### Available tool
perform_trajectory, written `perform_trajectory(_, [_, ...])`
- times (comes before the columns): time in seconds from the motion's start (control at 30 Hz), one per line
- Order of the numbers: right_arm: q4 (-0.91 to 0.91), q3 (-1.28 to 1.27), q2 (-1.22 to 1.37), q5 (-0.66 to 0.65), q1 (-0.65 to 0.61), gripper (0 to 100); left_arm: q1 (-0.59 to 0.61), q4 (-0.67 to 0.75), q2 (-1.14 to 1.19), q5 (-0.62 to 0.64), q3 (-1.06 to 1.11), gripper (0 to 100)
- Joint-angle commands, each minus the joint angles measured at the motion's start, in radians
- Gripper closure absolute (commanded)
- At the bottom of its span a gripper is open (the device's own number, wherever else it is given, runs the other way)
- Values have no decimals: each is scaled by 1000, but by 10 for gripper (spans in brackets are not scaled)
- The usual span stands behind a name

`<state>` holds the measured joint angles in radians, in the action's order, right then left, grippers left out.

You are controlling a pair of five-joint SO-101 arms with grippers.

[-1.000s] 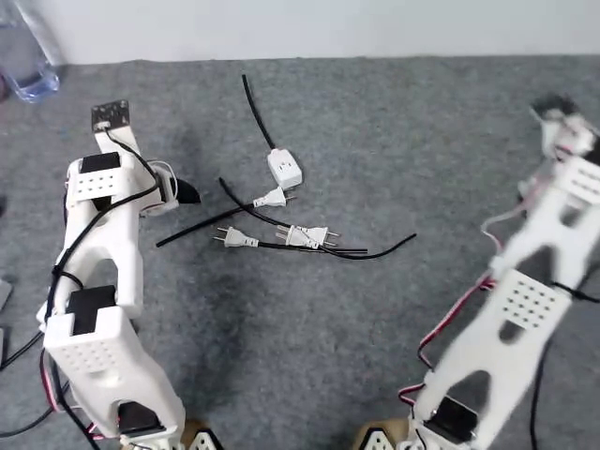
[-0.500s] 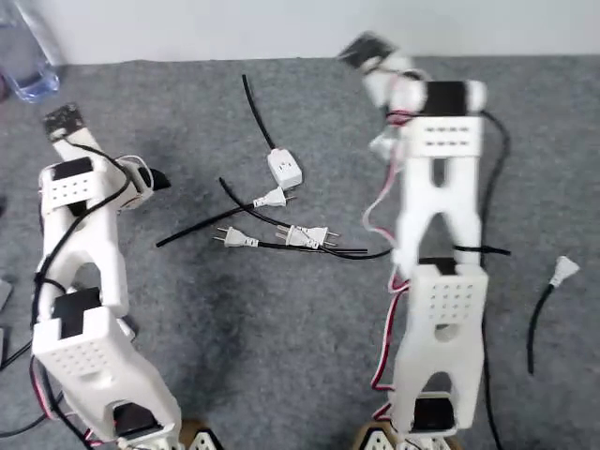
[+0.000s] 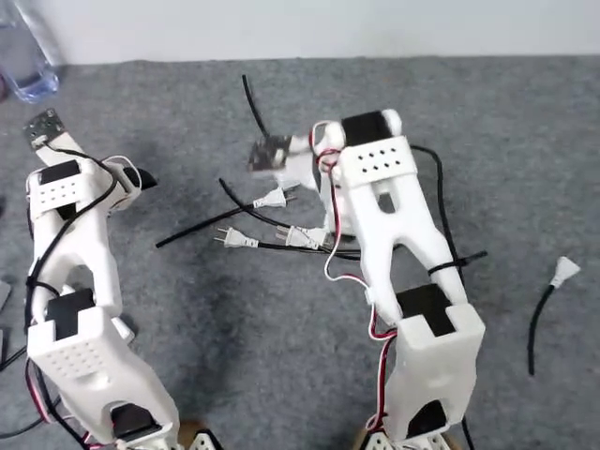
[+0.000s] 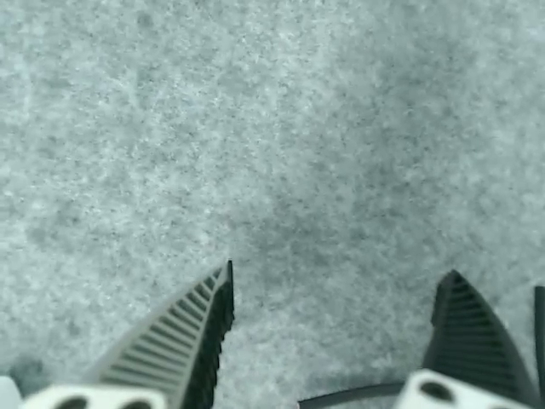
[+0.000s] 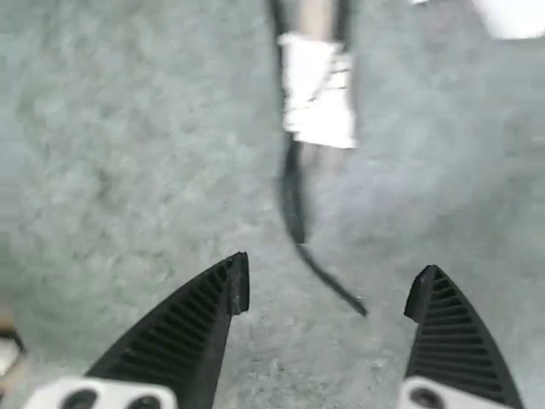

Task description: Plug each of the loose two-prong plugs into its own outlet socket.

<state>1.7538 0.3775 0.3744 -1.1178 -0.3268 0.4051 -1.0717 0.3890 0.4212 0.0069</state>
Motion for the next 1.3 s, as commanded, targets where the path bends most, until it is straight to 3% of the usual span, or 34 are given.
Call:
perform_trajectory(0.0, [33, -60, -58, -112, -5, 712, 5, 31, -8, 8, -5, 650])
perform_trajectory(0.7, [-7, -222, -56, -608, -24, 713, 5, 35, -8, 5, -7, 650])
perform_trajectory(1.27, [-450, -385, 84, -620, 79, 714, 5, 32, -9, 5, -7, 650])
